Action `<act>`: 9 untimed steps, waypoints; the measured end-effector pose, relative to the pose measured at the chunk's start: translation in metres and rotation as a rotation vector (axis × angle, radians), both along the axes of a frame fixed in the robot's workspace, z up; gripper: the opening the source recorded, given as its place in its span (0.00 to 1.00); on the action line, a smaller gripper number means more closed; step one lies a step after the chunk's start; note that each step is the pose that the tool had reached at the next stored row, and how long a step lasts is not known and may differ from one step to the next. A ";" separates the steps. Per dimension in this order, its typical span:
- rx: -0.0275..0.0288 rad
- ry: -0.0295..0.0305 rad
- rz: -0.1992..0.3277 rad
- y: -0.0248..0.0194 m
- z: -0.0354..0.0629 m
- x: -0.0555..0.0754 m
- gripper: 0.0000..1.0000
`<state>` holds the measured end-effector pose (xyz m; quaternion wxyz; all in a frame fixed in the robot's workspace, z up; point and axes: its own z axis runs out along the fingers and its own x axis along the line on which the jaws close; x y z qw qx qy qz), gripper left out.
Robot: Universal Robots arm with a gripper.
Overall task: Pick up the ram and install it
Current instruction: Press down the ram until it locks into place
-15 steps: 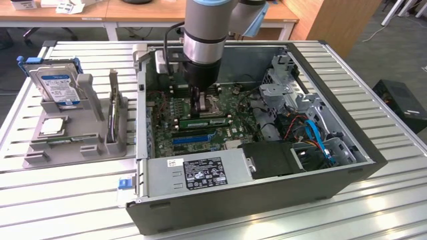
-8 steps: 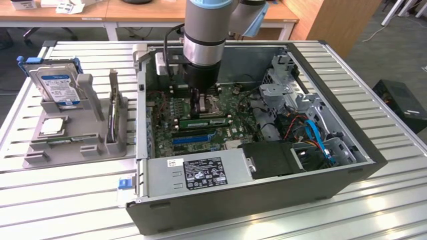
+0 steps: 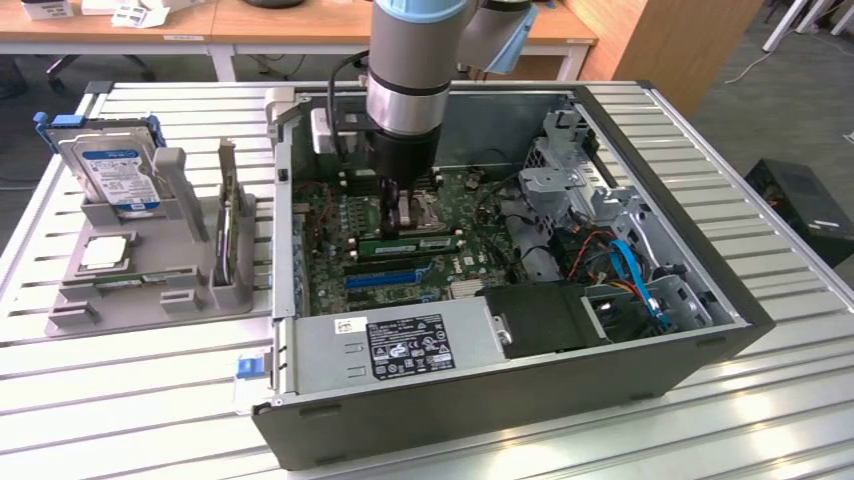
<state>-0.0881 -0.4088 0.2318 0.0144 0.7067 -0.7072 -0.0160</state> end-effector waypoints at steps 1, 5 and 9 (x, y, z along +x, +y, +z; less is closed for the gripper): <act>-0.0001 0.0000 0.000 0.0000 -0.0008 0.000 0.11; -0.0002 0.0002 0.000 -0.0001 -0.0020 0.000 0.11; 0.0001 -0.0001 0.000 -0.0001 -0.0028 0.000 0.11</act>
